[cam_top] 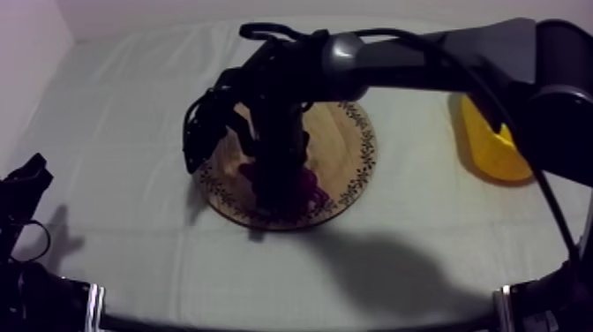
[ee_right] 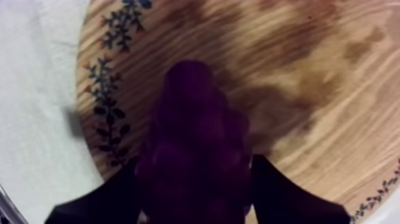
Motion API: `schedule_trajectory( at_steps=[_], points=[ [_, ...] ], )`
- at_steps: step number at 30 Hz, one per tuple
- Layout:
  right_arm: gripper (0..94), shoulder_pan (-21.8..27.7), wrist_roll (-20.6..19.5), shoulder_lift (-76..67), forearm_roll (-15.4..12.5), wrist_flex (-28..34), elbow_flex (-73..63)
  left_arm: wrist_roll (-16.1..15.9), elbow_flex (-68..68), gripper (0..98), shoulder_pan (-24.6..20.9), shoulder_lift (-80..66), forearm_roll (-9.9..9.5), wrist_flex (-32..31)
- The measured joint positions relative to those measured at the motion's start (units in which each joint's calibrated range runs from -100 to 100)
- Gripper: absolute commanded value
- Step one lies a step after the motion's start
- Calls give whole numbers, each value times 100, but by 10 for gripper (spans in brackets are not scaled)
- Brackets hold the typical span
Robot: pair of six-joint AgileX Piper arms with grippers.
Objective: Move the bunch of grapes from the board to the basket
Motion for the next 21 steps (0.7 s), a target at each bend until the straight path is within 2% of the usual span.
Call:
schedule_trajectory(
  at_steps=[6, 21],
  points=[
    [320, 62, 137, -577, -2, 180, -97, 0, 0, 0, 0, 0, 0, 0],
    [321, 217, 408, -2555, 3, 1412, -831, 0, 0, 0, 0, 0, 0, 0]
  ],
)
